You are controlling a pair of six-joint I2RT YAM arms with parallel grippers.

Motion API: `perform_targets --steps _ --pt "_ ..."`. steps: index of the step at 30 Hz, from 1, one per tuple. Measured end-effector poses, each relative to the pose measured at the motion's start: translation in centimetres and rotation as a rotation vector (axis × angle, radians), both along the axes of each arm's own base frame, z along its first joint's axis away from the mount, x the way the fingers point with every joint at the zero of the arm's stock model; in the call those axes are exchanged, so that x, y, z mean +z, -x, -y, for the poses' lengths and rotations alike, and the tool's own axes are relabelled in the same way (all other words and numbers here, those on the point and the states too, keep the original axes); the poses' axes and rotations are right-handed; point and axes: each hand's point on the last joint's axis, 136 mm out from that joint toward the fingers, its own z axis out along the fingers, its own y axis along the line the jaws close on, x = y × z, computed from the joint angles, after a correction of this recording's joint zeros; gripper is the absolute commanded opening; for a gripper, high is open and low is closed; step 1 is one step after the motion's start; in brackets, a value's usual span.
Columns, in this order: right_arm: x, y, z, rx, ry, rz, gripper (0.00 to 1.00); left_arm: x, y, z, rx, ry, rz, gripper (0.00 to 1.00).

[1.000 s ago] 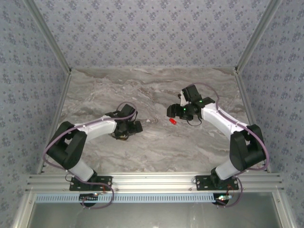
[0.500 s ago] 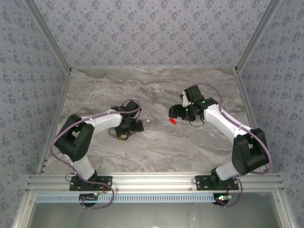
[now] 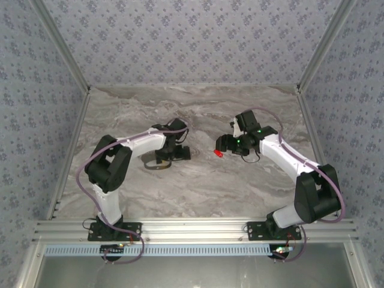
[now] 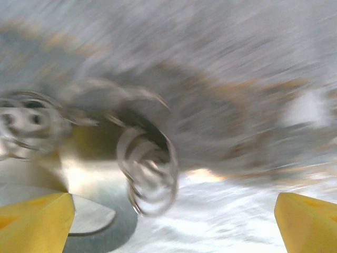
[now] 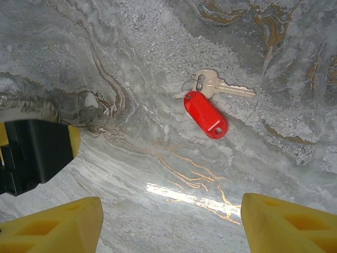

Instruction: Put the keys on the keyring

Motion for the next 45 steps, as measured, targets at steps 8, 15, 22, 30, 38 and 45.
perform_targets --steps 8,15,22,30,38,45 --pt "0.0 -0.3 -0.4 0.008 -0.021 0.012 0.71 3.7 -3.5 3.9 -0.046 0.125 0.131 0.98" --pt "-1.4 -1.1 -1.3 0.020 -0.045 -0.006 0.70 5.4 -3.4 2.0 -0.003 0.102 0.166 0.98" --pt "-3.5 -1.2 -2.7 0.029 -0.046 -0.065 0.68 6.4 -2.5 -5.2 0.149 0.082 0.180 0.98" --pt "-3.5 -2.3 -8.2 0.100 -0.044 -0.040 0.65 3.0 -0.5 -9.4 0.188 0.060 0.086 0.98" --pt "-4.1 -4.2 -13.6 0.246 0.027 0.033 0.61 0.8 -0.1 -12.2 0.211 0.075 0.050 0.98" --pt "-5.5 -5.6 -14.9 0.358 0.100 0.077 0.55 1.6 -2.0 -13.5 0.220 0.103 0.089 0.98"
